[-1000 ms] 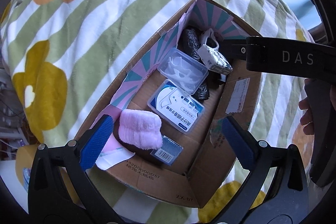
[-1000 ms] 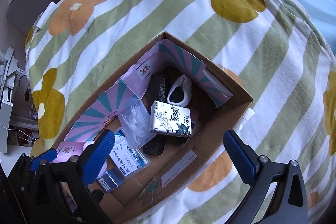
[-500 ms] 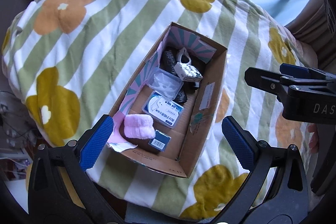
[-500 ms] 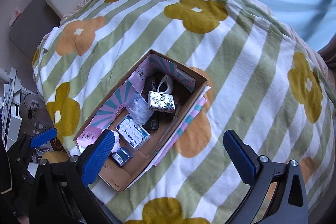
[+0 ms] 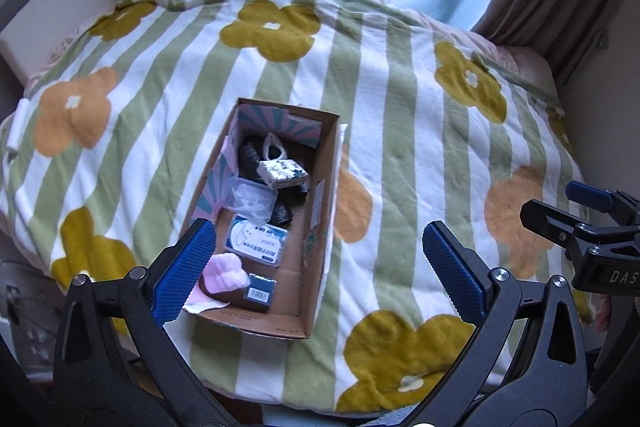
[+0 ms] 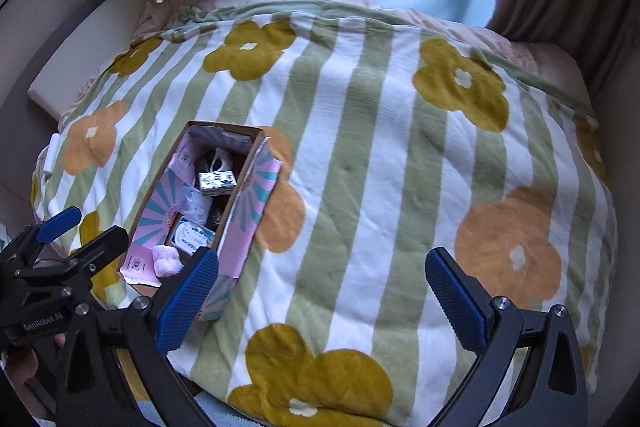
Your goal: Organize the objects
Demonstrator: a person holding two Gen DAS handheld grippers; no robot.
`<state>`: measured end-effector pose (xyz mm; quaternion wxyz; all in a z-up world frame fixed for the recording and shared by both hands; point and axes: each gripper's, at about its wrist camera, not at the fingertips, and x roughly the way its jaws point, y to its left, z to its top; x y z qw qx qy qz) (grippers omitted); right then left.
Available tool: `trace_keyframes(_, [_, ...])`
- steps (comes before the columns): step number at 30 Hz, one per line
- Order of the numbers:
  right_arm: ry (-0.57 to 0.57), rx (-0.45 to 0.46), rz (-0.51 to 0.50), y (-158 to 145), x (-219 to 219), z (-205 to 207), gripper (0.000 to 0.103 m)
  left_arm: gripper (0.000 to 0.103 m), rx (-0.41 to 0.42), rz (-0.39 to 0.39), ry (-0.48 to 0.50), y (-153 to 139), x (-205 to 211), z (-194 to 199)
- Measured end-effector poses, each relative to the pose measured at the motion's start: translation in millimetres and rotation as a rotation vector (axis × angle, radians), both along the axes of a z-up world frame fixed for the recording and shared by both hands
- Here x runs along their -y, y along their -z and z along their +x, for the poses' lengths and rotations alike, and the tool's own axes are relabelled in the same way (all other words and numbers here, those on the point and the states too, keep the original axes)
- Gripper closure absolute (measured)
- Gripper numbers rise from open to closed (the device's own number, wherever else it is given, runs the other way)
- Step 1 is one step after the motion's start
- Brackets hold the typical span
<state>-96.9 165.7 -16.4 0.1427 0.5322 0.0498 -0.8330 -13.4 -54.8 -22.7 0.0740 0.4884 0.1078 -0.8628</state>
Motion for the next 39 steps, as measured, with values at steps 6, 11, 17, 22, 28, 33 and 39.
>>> trace_keyframes(6, [0.147, 0.006, 0.003, 6.8, -43.0, 13.5, 0.001, 0.0, -0.013, -0.02, 0.111, -0.5, -37.9, -8.9])
trace_keyframes(11, [0.202, -0.006, 0.002, 4.0, -57.9, 20.4, 0.001, 0.0, -0.017, -0.021, 0.158, -1.0, -55.0, -14.0])
trace_keyframes(17, [0.223, -0.026, -0.002, -1.4, -63.2, 24.8, 0.001, 0.0, -0.024, -0.024, 0.176, -3.4, -60.4, -16.3])
trace_keyframes(22, [0.224, -0.031, 0.0, -2.3, -64.2, 24.9, 0.001, 0.0, -0.026, -0.031, 0.183, -4.9, -62.2, -14.7])
trace_keyframes(28, [0.226, -0.033, 0.0, -2.8, -64.0, 25.2, 0.001, 0.0, -0.027, -0.036, 0.183, -5.4, -63.4, -14.1])
trace_keyframes(33, [0.233, -0.033, 0.005, -5.1, -65.4, 24.7, 0.001, 0.0, -0.027, -0.035, 0.182, -5.2, -64.0, -14.0])
trace_keyframes(39, [0.235, -0.038, 0.01, -8.0, -66.0, 23.9, 0.001, 0.0, -0.028, -0.036, 0.182, -5.3, -64.6, -13.5])
